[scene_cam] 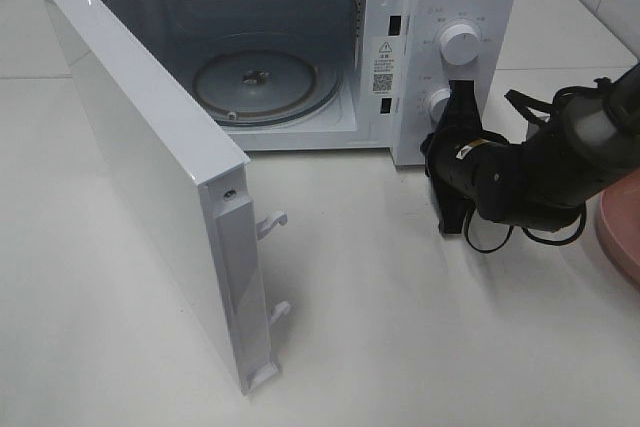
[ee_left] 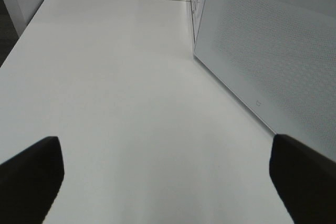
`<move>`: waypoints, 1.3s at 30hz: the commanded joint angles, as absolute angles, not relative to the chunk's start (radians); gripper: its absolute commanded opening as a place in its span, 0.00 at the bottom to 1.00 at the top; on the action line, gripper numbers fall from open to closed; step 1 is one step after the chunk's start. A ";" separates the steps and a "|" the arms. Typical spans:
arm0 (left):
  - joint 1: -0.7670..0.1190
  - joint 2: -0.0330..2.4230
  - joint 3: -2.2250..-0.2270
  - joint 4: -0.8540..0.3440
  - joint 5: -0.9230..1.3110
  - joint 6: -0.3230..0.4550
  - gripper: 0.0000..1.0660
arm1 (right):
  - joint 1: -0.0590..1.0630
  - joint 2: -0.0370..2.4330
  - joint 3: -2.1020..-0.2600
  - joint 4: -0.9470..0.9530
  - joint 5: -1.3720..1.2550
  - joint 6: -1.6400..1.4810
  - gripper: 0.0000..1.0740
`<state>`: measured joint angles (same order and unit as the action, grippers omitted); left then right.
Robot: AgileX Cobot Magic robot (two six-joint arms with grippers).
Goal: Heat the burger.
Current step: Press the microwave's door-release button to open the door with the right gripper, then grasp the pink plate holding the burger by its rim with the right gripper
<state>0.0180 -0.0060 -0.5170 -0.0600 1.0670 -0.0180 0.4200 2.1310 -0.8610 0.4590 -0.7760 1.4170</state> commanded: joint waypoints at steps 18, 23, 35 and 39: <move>0.017 -0.022 -0.517 -0.065 1.070 -0.018 0.95 | 0.434 2.018 -0.795 0.393 -0.892 1.399 0.00; 0.017 -0.022 -0.517 -0.065 1.070 -0.018 0.95 | 0.434 1.980 -0.750 0.378 -0.839 1.398 0.00; 0.017 -0.022 -0.517 -0.065 1.070 -0.018 0.95 | 0.434 1.818 -0.652 0.307 -0.637 1.262 0.00; 0.017 -0.022 -0.517 -0.065 1.070 -0.018 0.95 | 0.434 1.777 -0.647 0.307 -0.575 1.171 0.00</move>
